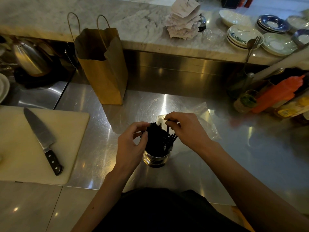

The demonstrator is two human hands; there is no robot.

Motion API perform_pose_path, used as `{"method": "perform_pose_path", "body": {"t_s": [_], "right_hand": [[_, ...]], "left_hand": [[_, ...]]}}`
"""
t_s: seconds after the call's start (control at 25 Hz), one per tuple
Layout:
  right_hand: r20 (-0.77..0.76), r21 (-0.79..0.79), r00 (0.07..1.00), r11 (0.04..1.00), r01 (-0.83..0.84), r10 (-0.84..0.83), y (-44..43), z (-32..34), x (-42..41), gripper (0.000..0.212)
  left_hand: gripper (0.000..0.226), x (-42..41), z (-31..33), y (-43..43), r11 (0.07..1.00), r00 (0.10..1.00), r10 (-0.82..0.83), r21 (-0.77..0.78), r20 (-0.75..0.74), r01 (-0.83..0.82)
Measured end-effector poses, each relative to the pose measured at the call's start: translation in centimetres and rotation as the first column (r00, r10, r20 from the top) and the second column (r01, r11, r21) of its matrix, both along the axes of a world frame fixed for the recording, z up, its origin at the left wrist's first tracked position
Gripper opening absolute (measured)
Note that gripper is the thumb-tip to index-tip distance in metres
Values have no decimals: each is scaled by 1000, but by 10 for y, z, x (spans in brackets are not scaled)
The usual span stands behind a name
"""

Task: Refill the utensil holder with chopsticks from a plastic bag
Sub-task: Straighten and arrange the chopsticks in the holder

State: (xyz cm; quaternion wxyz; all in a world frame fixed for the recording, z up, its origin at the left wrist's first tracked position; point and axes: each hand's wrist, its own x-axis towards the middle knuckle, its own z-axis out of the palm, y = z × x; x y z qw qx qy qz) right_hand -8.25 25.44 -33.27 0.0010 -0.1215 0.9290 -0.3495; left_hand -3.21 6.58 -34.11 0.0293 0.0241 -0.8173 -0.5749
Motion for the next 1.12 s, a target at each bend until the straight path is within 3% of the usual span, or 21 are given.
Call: {"method": "perform_pose_path", "body": {"t_s": [0.24, 0.36, 0.68, 0.92, 1.12], "right_hand": [[93, 67, 986, 987, -147, 141, -5, -10, 6, 19], [131, 87, 984, 987, -136, 124, -14, -13, 6, 20], [11, 236, 997, 968, -79, 78, -30, -17, 1, 28], [-85, 229, 996, 973, 20, -1, -27, -22, 0, 22], [-8, 139, 1000, 990, 15, -14, -23, -24, -1, 16]], "left_hand": [[25, 0, -1, -1, 1000, 1000, -7, -11, -1, 7], [26, 1, -2, -1, 1000, 1000, -9, 3, -4, 9], [26, 3, -4, -2, 1000, 1000, 14, 9, 12, -14], [28, 3, -4, -4, 1000, 1000, 22, -7, 13, -21], [27, 3, -4, -3, 1000, 1000, 8, -5, 20, -8]]}}
